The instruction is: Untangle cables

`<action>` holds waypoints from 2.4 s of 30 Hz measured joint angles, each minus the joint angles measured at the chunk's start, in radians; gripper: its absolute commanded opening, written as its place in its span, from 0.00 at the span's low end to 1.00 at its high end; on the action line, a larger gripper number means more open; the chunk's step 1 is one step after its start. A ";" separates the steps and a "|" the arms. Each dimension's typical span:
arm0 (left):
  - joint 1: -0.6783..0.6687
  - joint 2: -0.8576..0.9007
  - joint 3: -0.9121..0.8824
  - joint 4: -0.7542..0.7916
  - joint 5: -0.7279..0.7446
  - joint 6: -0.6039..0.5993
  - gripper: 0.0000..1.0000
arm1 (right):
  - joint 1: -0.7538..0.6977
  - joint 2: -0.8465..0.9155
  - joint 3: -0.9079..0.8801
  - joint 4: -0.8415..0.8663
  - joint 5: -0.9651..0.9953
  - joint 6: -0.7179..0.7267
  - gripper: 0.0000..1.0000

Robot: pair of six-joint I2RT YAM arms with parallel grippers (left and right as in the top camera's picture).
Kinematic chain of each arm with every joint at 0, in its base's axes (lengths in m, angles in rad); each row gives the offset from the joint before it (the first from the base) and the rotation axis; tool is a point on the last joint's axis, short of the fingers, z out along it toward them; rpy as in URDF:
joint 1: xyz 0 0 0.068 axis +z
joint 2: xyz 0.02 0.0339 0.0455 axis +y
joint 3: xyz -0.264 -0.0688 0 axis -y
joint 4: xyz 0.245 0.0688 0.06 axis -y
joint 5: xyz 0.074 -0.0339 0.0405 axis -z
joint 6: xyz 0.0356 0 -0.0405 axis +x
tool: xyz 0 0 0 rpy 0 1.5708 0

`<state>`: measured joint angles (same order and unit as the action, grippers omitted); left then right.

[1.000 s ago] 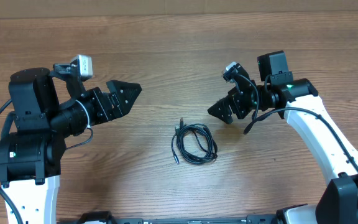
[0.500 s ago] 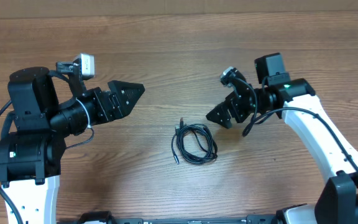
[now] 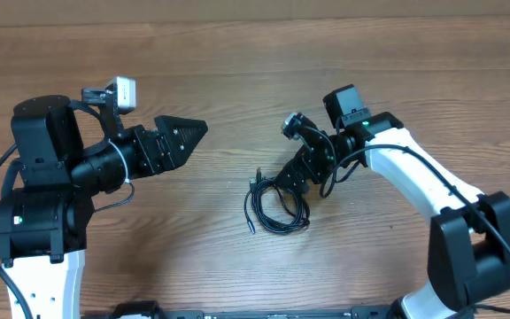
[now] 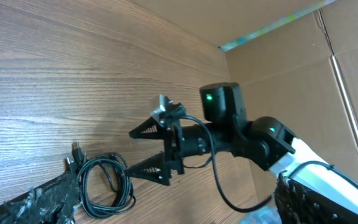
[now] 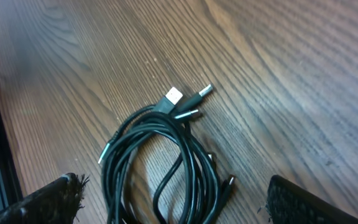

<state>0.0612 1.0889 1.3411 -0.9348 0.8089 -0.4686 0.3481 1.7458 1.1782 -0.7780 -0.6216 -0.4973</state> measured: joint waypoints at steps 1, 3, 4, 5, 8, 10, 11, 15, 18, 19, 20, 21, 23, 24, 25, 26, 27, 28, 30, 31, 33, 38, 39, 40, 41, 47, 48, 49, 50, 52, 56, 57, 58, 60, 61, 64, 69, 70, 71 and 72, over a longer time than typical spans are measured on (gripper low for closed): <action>0.000 0.000 0.000 0.000 0.001 0.000 1.00 | 0.000 0.014 0.000 0.001 0.000 -0.001 0.95; 0.000 0.000 0.000 0.000 0.003 0.000 1.00 | 0.000 0.036 0.000 0.007 0.001 -0.001 0.96; 0.000 0.000 0.000 0.000 0.003 0.000 1.00 | 0.000 0.047 0.000 0.011 0.002 -0.001 0.96; 0.000 0.000 0.000 0.000 0.003 0.000 1.00 | 0.000 0.056 0.000 0.017 0.006 -0.001 0.96; 0.000 0.000 0.000 0.000 0.003 0.000 1.00 | 0.000 0.070 0.000 0.033 0.013 -0.002 0.96; 0.000 0.000 0.000 0.000 0.003 0.000 1.00 | -0.001 0.071 0.000 0.046 0.013 -0.002 0.96; 0.000 0.000 0.000 0.000 0.003 0.000 1.00 | 0.000 0.071 0.000 0.052 0.014 -0.001 0.95; 0.000 0.000 0.000 0.000 0.003 0.000 1.00 | 0.000 0.071 -0.003 0.069 0.019 -0.001 0.94; 0.000 0.000 0.000 0.000 0.003 0.000 1.00 | 0.000 0.071 -0.019 0.084 0.020 -0.001 0.93; 0.000 0.000 0.000 0.000 0.003 0.000 1.00 | -0.001 0.071 -0.032 0.090 0.020 -0.001 0.93; 0.000 0.000 0.000 0.000 0.003 0.000 1.00 | 0.000 0.071 -0.042 0.095 0.020 -0.001 0.91; 0.000 0.000 0.000 0.000 0.003 0.000 1.00 | 0.000 0.071 -0.055 0.100 0.019 0.000 0.88; 0.000 0.000 0.000 0.000 0.003 0.000 1.00 | 0.000 0.071 -0.083 0.109 0.020 -0.005 0.82; 0.000 0.000 0.000 0.000 0.003 0.000 1.00 | 0.000 0.071 -0.097 0.113 0.021 -0.006 0.80; 0.000 0.000 0.000 0.000 0.003 0.000 1.00 | 0.000 0.071 -0.105 0.116 0.022 -0.003 0.79; 0.000 0.000 0.000 0.000 0.003 0.000 1.00 | 0.000 0.071 -0.120 0.123 0.023 -0.002 0.67; 0.000 0.000 0.000 0.000 0.003 0.000 1.00 | 0.000 0.071 -0.122 0.124 0.023 -0.002 0.56; 0.000 0.000 0.000 0.000 0.003 0.000 1.00 | 0.000 0.071 -0.129 0.124 0.024 0.001 0.27; 0.000 0.000 0.000 0.001 0.003 0.000 1.00 | 0.000 0.072 -0.139 0.127 0.025 -0.008 0.13; 0.000 0.000 0.000 0.001 0.004 0.000 1.00 | 0.000 0.072 -0.140 0.126 0.024 -0.003 0.04; 0.000 0.000 0.000 0.006 0.004 0.000 1.00 | 0.000 0.072 -0.140 0.126 0.024 0.004 0.04; 0.000 0.000 0.000 0.008 0.004 0.000 1.00 | 0.000 0.072 -0.140 0.126 0.023 0.003 0.04; 0.000 0.000 0.000 0.008 0.004 0.000 1.00 | 0.000 0.072 -0.140 0.125 0.023 0.003 0.04; 0.000 0.000 0.000 0.008 0.004 0.000 1.00 | 0.000 0.072 -0.140 0.126 0.023 0.003 0.04; 0.000 0.000 0.000 0.008 0.003 0.000 1.00 | 0.000 0.072 -0.140 0.126 0.023 0.003 0.04; 0.000 0.000 0.000 0.011 0.003 0.000 1.00 | -0.001 0.072 -0.140 0.125 -0.002 0.003 0.04; 0.000 0.000 0.000 0.012 0.003 0.000 1.00 | 0.000 0.072 -0.139 0.122 -0.013 0.003 0.04; 0.000 0.000 0.000 0.013 0.003 0.000 1.00 | -0.001 0.072 -0.138 0.119 -0.024 0.003 0.04; 0.000 0.000 0.000 0.014 0.003 0.000 1.00 | 0.000 0.073 -0.134 0.107 -0.034 0.003 0.04; 0.000 0.000 0.000 0.014 0.003 0.001 1.00 | -0.001 0.074 -0.117 0.079 -0.054 0.003 0.04; 0.000 0.000 0.000 0.014 0.002 0.003 1.00 | 0.000 0.077 -0.034 -0.018 -0.075 0.003 0.04; 0.000 0.000 0.000 0.014 -0.001 0.004 1.00 | 0.000 0.077 -0.006 -0.042 -0.077 0.003 0.04; 0.000 0.000 0.000 0.014 -0.005 0.004 1.00 | -0.001 0.077 0.024 -0.070 -0.079 0.003 0.04; 0.000 0.000 0.000 0.014 -0.014 0.004 1.00 | 0.000 0.077 0.088 -0.118 -0.084 0.005 0.04; 0.000 0.000 0.000 0.014 -0.018 0.007 0.99 | 0.000 0.077 0.128 -0.150 -0.085 0.004 0.04; 0.000 0.000 0.000 0.014 -0.024 0.025 1.00 | -0.001 0.077 0.233 -0.224 -0.085 0.006 0.04; 0.000 0.000 0.000 0.001 -0.035 0.061 1.00 | 0.000 0.077 0.404 -0.323 -0.086 0.005 0.04; 0.000 0.000 0.000 -0.005 -0.042 0.066 0.99 | 0.000 0.077 0.438 -0.333 -0.088 0.006 0.04; 0.000 0.000 0.000 -0.011 -0.051 0.071 1.00 | 0.000 0.076 0.468 -0.351 -0.089 0.007 0.04; 0.000 0.000 0.000 -0.019 -0.063 0.076 1.00 | 0.000 0.077 0.495 -0.369 -0.089 0.007 0.04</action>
<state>0.0612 1.0889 1.3411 -0.9539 0.7460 -0.3923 0.3477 1.8225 1.6730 -1.1465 -0.7101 -0.4900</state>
